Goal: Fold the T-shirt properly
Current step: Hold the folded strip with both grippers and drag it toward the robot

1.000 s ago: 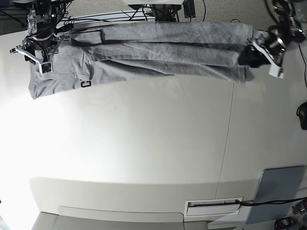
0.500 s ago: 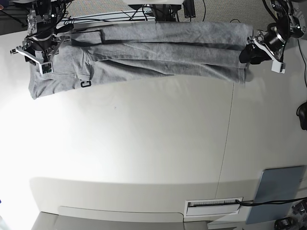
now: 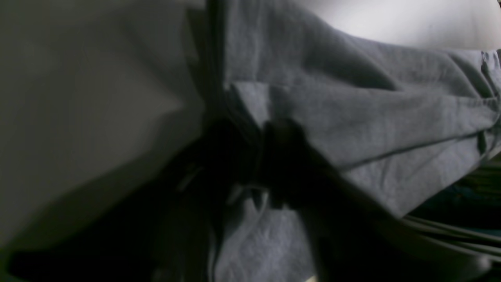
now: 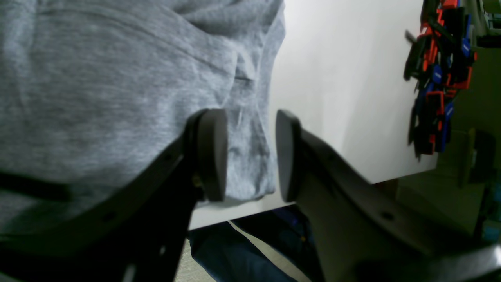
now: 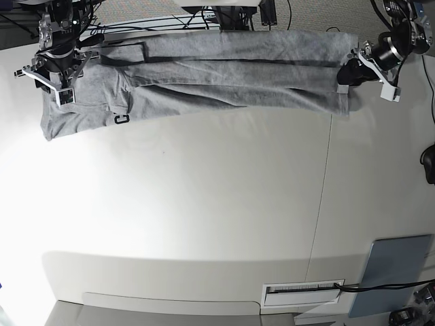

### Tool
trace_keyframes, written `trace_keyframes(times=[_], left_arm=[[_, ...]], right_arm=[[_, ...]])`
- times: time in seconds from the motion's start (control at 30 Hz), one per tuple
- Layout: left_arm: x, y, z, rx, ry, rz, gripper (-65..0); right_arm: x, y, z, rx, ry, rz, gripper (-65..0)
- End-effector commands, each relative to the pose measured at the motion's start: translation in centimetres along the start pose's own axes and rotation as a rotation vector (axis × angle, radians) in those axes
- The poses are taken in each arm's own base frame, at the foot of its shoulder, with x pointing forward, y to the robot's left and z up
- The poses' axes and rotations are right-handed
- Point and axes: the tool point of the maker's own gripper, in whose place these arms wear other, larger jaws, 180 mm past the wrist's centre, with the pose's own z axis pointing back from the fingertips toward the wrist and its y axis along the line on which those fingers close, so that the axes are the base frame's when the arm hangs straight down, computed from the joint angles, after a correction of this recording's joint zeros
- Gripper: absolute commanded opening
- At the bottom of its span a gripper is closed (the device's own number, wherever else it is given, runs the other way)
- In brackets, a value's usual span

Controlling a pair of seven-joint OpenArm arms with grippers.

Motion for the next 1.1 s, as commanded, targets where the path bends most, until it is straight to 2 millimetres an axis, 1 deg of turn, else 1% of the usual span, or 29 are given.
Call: trace_keyframes(times=[0.0, 0.03, 0.07, 0.23, 0.37, 0.4, 0.43, 0.57, 0.6, 0.63, 0.73, 0.83, 0.97, 1.0, 1.07], left_arm=[[0.5, 0.1, 0.4, 0.001, -0.01, -0.016, -58.9], [0.7, 0.1, 0.4, 0.002, -0.016, -0.016, -63.2], [0.8, 0.2, 0.5, 0.005, -0.022, -0.017, -65.0], [1.8, 2.2, 1.0, 0.106, -0.05, -0.036, -65.0], [2.2, 2.6, 1.3, 0.118, -0.05, -0.051, -65.0], [2.3, 2.7, 1.4, 0.12, -0.049, -0.055, -63.5], [2.4, 2.7, 1.5, 0.119, -0.047, -0.063, -58.6], [2.8, 2.6, 1.8, 0.1, -0.039, -0.114, -33.0], [2.9, 2.7, 2.0, 0.104, -0.039, -0.116, -28.9], [3.0, 2.8, 2.1, 0.11, -0.038, -0.116, -27.4], [3.2, 3.2, 2.3, 0.121, -0.029, -0.131, -27.4], [2.8, 3.8, 2.4, 0.156, 0.001, -0.159, -27.4], [2.4, 4.5, 2.5, 0.191, 0.017, -0.146, -27.4], [2.3, 4.5, 2.5, 0.193, 0.023, -0.142, -27.4], [1.8, 4.0, 2.3, 0.166, 0.038, -0.114, -27.4]], right_arm=[[1.0, -0.9, 0.2, -0.028, -0.04, 0.006, -43.8], [1.0, -0.9, 0.2, -0.028, -0.04, 0.007, -43.8], [1.0, -0.9, 0.2, -0.028, -0.04, 0.006, -43.8], [1.1, -0.9, 0.3, -0.028, -0.047, 0.007, -43.8], [1.3, -0.9, 0.3, -0.028, -0.059, 0.007, -43.8], [1.4, -0.9, 0.3, -0.028, -0.063, 0.007, -43.8], [1.5, -0.9, 0.3, -0.028, -0.067, 0.007, -43.8], [1.6, -0.9, 0.3, -0.028, -0.073, 0.007, -43.8], [1.6, -0.9, 0.3, -0.028, -0.073, 0.007, -43.8], [1.6, -0.9, 0.3, -0.028, -0.074, 0.007, -43.8], [1.6, -0.9, 0.3, -0.028, -0.074, 0.007, -43.8], [1.6, -0.9, 0.3, -0.028, -0.075, 0.007, -43.8], [1.7, -0.8, 0.3, -0.022, -0.078, 0.003, -43.8], [1.7, -0.7, 0.3, -0.017, -0.079, -0.001, -43.8], [1.7, -0.4, 0.3, -0.002, -0.081, -0.012, -43.8]])
